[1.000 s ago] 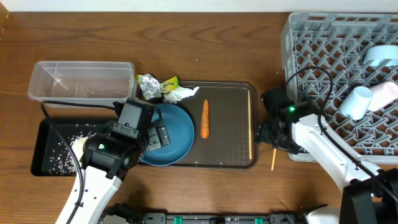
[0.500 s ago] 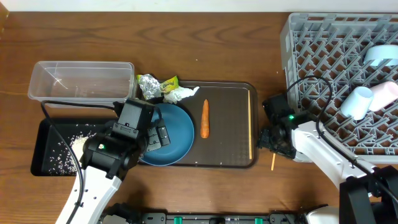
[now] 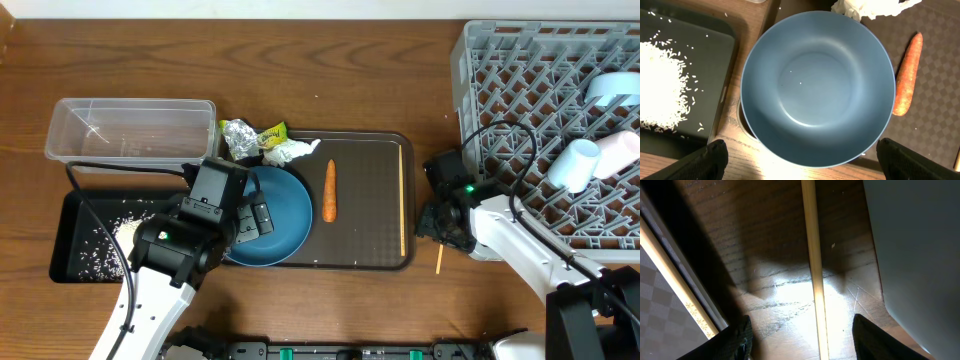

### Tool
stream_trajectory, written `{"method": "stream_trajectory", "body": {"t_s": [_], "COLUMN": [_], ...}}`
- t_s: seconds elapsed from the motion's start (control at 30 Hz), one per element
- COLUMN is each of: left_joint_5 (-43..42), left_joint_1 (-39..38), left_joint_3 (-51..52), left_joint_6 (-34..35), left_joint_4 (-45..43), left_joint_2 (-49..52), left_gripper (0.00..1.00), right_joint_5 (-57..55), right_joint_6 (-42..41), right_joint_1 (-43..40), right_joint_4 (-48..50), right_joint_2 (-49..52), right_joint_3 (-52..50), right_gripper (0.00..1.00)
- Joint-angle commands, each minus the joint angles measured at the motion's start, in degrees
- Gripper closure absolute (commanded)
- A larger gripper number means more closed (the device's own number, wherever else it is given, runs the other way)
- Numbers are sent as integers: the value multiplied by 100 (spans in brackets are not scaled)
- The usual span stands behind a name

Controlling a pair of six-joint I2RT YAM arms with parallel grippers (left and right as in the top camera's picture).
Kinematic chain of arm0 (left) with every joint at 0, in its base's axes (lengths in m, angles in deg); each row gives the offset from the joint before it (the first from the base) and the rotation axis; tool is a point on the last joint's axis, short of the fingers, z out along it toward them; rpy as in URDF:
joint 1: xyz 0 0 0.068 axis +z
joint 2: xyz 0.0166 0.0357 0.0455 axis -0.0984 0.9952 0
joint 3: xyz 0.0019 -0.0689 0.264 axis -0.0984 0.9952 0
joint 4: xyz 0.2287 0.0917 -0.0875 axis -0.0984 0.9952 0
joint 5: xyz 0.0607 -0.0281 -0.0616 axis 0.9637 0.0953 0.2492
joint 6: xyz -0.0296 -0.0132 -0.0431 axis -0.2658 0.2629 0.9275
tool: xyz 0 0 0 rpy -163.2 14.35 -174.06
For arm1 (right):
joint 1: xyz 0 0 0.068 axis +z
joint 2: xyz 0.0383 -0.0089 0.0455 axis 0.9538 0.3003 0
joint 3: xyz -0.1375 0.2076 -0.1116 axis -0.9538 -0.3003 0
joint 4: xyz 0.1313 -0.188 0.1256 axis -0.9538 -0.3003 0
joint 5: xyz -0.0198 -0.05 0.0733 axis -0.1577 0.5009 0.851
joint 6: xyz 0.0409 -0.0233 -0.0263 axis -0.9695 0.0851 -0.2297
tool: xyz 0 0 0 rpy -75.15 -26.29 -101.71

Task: Sort waste into correct bins and load items into the dishwasher rack
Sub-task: 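Grasp the wooden chopsticks with the right gripper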

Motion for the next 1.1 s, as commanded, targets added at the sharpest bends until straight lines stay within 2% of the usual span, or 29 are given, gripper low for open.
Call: {"method": "stream_trajectory", "body": {"t_s": [0.0, 0.53, 0.6, 0.73, 0.83, 0.9, 1.0, 1.07], "left_joint_5": [111, 111, 111, 111, 111, 111, 111, 111], "left_joint_1": [17, 17, 17, 17, 17, 17, 17, 17], "left_joint_3": [-66, -66, -66, -66, -66, -66, -66, -66], "left_joint_6": [-13, -13, -13, -13, -13, -15, -13, -13], "left_joint_4": [17, 15, 15, 17, 15, 17, 17, 17], "left_joint_2": [-11, -11, -11, -11, -11, -11, -11, -11], "left_gripper": [2, 2, 2, 2, 2, 2, 2, 2], "right_joint_5": [-133, -184, -186, -160, -138, -114, -111, -114], "right_joint_6": [-52, -122, -120, -120, -120, -120, -118, -118], "right_joint_1": [66, 144, 144, 144, 144, 144, 144, 144], "right_joint_4": [17, 184, 195, 227, 245, 232, 203, 162], "right_joint_2": [31, 710, 710, 708, 708, 708, 708, 708], "right_joint_3": [-70, -70, -70, -68, -48, -13, 66, 166], "right_gripper": [36, 38, 44, 69, 77, 89, 99, 99]}}
